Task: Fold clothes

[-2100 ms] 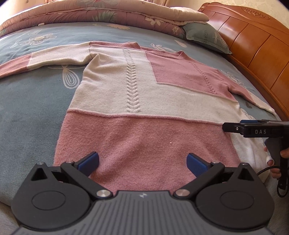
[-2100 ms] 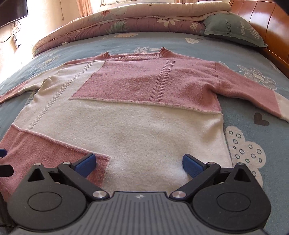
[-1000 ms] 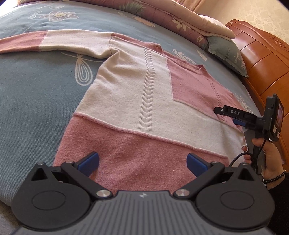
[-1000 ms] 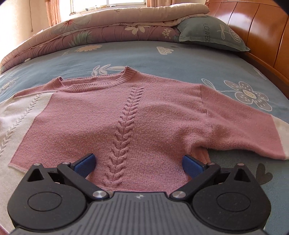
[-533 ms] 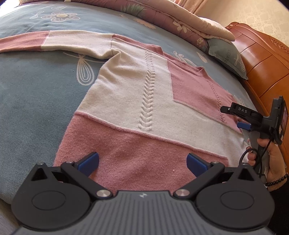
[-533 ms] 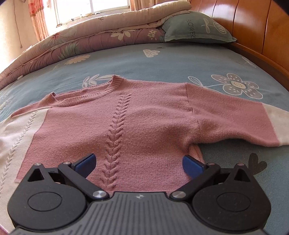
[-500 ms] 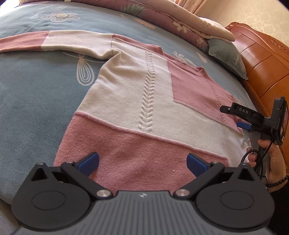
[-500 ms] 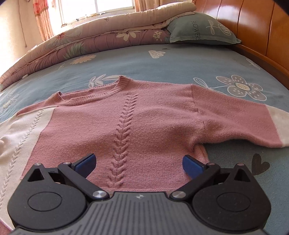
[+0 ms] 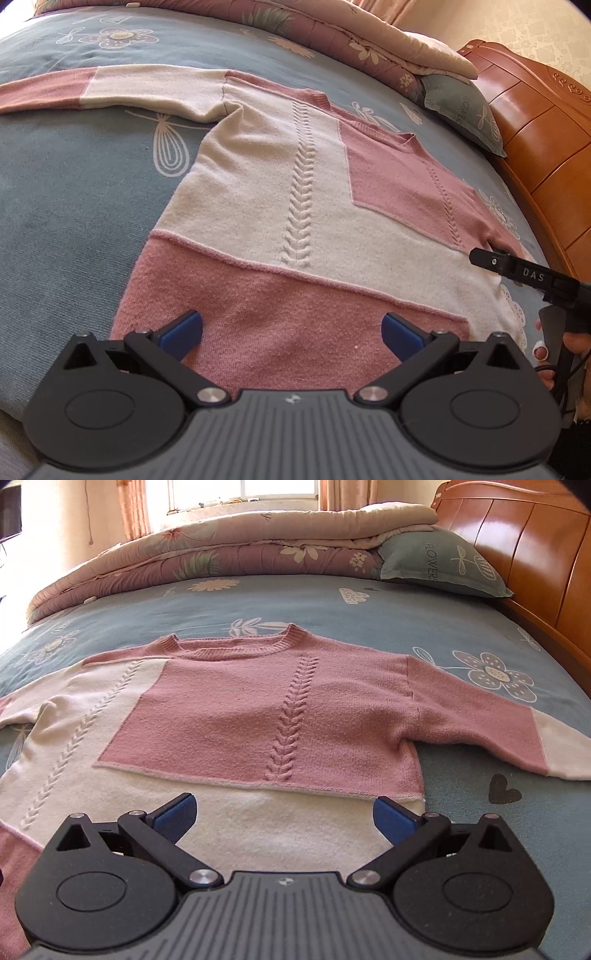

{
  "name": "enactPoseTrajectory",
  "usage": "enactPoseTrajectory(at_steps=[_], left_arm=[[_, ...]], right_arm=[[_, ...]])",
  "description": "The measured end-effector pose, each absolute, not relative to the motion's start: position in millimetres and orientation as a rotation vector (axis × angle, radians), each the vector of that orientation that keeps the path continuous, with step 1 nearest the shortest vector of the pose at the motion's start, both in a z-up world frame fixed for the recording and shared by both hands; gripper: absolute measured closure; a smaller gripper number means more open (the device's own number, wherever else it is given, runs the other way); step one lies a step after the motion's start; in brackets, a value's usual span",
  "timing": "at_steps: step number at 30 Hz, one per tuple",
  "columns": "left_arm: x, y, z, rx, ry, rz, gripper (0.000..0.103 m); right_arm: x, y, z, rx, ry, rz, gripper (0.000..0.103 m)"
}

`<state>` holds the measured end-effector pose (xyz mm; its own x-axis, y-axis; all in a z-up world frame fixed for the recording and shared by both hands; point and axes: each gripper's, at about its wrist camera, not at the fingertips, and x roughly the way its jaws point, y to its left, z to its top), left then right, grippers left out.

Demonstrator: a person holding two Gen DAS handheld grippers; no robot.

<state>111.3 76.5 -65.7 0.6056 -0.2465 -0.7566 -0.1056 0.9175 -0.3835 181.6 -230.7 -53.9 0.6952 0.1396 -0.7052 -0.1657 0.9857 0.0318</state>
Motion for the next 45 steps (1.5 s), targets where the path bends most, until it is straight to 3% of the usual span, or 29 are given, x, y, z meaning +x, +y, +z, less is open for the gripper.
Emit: enactPoseTrajectory(at_steps=[8,17,25,32,45], left_arm=[[162,52,-8,-0.325,0.939,-0.238,0.001],[297,-91,42,-0.196,1.034,-0.633,0.001],[393,-218,-21,-0.115,1.193,-0.812,0.001],[429,-240,-63,-0.165,1.254,-0.844,0.001],[488,-254,-69,-0.261,1.199,-0.78,0.001]], right_arm=[[151,-208,-71,-0.216,0.858,0.271,0.0],[145,-207,-70,-0.334,0.882,0.299,0.0],[149,-223,-75,-0.253,0.938,0.346,0.0],[145,-225,-75,-0.265,0.934,0.352,0.0],[144,-229,-76,-0.256,0.934,0.366,0.0]])
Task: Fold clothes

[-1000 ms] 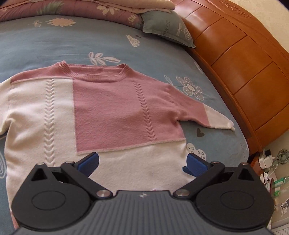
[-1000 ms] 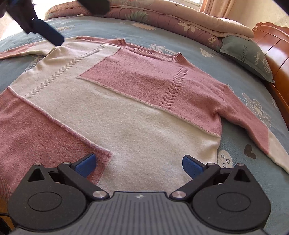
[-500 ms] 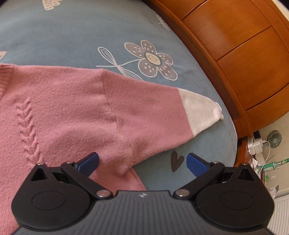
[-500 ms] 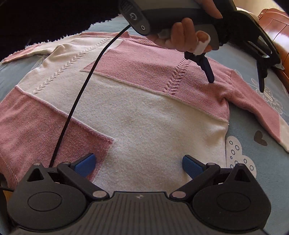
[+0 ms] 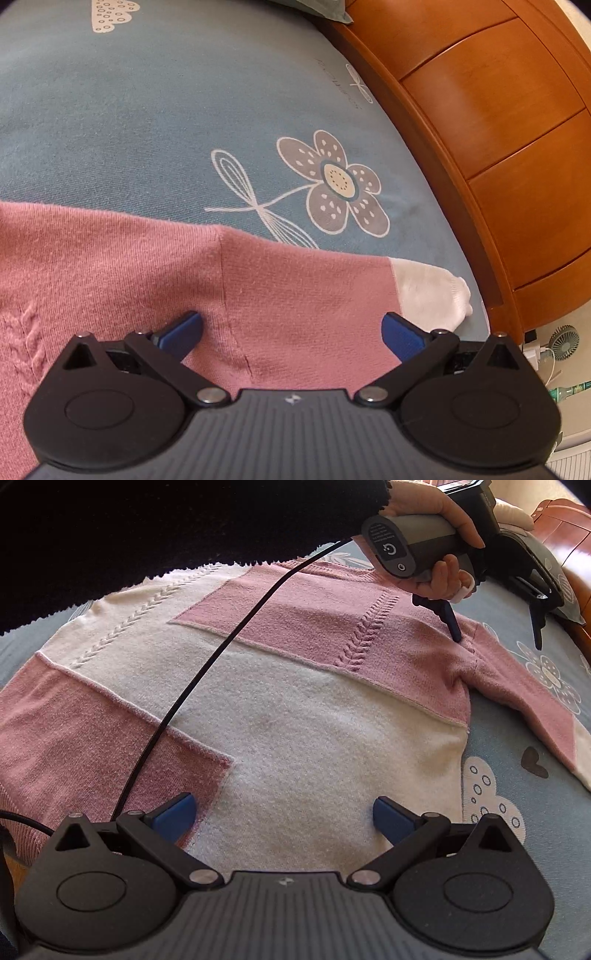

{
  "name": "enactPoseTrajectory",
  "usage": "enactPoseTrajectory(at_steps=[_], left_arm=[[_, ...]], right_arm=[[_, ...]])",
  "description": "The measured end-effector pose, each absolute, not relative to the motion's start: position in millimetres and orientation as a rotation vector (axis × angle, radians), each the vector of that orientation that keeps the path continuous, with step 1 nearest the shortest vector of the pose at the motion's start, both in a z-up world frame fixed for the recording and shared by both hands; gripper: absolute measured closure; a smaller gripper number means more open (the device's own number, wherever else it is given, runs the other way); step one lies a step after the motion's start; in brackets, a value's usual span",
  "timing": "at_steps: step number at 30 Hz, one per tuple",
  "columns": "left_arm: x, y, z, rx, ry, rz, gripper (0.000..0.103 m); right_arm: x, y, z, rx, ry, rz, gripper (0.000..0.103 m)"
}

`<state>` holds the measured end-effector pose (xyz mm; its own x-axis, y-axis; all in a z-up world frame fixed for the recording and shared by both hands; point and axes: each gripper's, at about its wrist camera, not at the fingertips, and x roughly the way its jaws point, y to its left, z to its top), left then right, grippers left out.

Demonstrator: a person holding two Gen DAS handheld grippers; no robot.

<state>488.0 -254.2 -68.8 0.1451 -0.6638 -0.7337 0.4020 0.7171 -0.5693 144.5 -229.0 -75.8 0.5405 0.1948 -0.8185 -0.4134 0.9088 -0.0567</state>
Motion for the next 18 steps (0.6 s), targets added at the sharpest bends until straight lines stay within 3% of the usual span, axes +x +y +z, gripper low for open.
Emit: enactPoseTrajectory(at_steps=[13,18], left_arm=[[520,-268,-67,-0.262,1.117,-0.708,0.001],[501,-251,-35,-0.212,1.091,-0.69,0.001]], right_arm=[[147,-231,-76,-0.243,0.942,0.374,0.0],[148,-231,-77,-0.235,0.943,0.37,0.0]])
